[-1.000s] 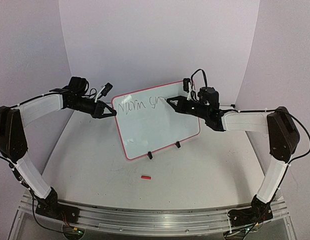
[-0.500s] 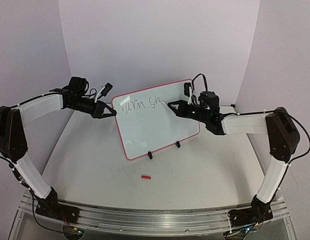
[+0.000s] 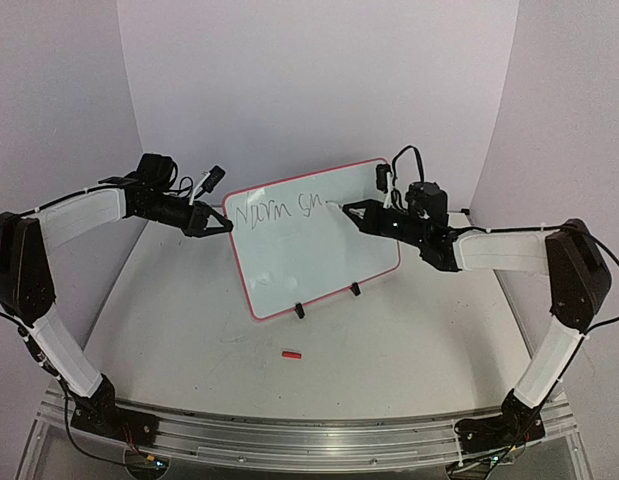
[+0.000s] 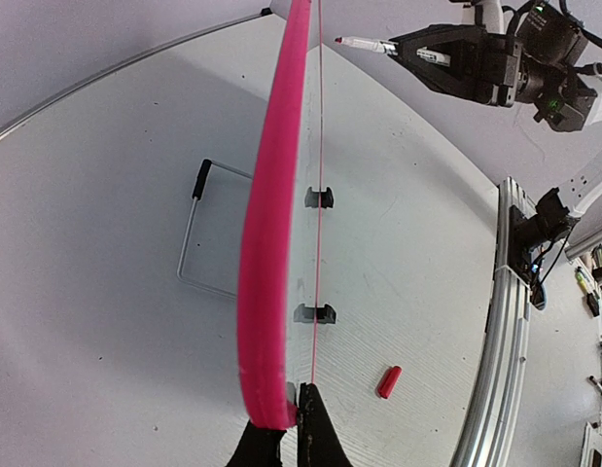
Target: Write a sentence on the whiteboard
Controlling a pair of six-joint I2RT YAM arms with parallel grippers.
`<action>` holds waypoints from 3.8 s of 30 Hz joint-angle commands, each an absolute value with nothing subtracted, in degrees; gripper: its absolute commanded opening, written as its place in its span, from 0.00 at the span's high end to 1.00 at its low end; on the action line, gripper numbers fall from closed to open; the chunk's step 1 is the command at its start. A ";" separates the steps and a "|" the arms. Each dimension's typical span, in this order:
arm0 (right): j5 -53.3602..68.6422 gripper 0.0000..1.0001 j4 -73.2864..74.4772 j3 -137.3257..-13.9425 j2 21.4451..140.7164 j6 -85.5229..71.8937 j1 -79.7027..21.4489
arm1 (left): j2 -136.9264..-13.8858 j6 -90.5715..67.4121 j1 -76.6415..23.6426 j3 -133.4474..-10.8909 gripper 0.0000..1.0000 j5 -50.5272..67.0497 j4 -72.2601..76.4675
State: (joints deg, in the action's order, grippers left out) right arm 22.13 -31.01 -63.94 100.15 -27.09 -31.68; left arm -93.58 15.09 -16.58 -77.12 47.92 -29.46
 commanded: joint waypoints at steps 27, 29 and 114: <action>20.64 1.00 -30.67 -69.59 103.87 -26.27 -31.36 | -93.36 20.15 -17.86 -77.17 1.00 44.05 -31.44; 20.33 1.00 -30.70 -68.43 103.63 -26.39 -31.42 | -93.37 20.16 -17.86 -77.17 1.00 44.08 -31.45; 23.96 1.00 -22.86 -67.35 93.48 -21.25 -31.58 | -93.24 20.10 -18.39 -77.00 1.00 43.79 -31.52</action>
State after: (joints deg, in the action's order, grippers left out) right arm 23.03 -24.40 -68.03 97.43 -23.00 -31.57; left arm -93.58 15.05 -16.85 -77.12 47.88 -29.47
